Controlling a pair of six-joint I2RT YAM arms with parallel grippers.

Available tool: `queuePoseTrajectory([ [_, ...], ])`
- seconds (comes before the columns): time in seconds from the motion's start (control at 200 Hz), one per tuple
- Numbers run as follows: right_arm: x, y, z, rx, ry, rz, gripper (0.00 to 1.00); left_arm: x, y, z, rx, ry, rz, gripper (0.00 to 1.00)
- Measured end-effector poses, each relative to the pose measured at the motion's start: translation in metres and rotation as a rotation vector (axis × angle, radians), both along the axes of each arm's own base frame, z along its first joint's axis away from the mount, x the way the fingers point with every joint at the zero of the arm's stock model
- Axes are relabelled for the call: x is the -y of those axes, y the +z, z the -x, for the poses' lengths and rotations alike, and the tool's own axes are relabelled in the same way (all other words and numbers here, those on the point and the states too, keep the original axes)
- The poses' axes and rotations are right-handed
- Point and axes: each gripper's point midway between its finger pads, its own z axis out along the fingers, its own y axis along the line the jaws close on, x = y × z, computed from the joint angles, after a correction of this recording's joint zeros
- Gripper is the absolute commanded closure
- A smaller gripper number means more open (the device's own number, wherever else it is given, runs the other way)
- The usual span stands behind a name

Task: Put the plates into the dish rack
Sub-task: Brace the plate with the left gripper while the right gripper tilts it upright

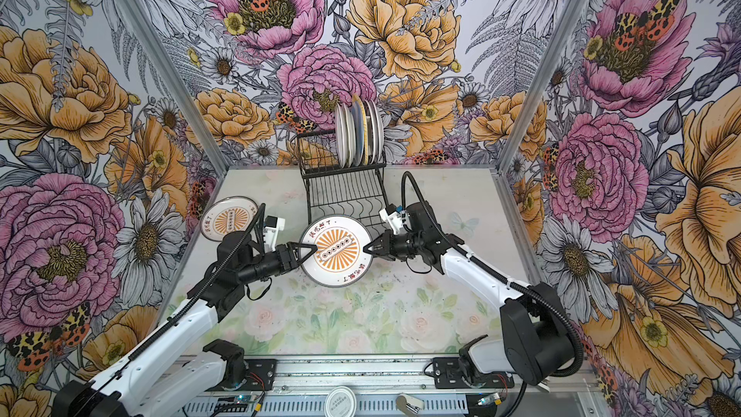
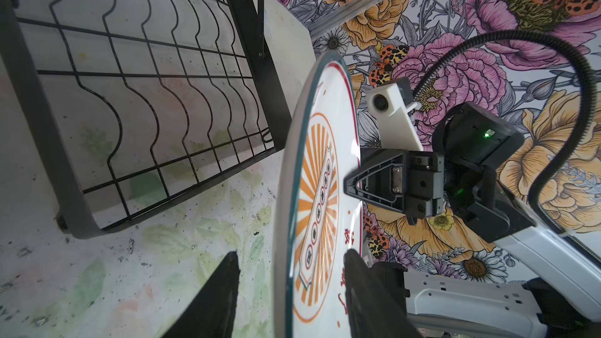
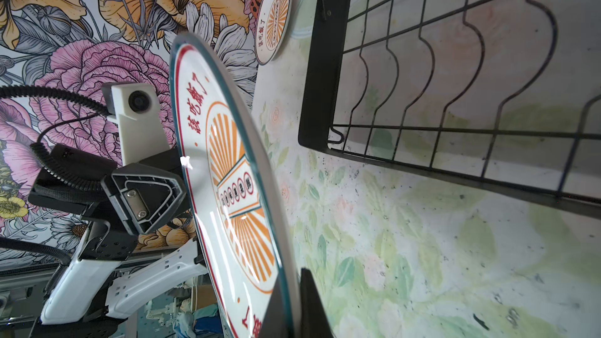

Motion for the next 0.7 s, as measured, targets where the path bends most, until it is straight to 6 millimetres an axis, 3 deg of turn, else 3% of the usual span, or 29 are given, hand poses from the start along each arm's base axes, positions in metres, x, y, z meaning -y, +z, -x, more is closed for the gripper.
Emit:
queuePoseTrajectory([
  [0.345, -0.013, 0.007, 0.003, 0.038, 0.048, -0.001, 1.0, -0.003, -0.001, -0.002, -0.016, 0.013, 0.002, 0.93],
  [0.46, -0.014, 0.008, 0.002, 0.056, 0.053, 0.004, 1.0, -0.004, 0.0, -0.003, -0.029, 0.025, 0.013, 1.0],
  [0.6, -0.015, 0.01, 0.003, 0.059, 0.06, -0.001, 0.77, -0.003, 0.002, -0.003, -0.026, 0.023, 0.02, 1.0],
  [0.701, -0.02, 0.019, 0.007, 0.075, 0.095, -0.024, 0.68, -0.001, 0.005, -0.002, -0.019, 0.007, 0.032, 1.0],
])
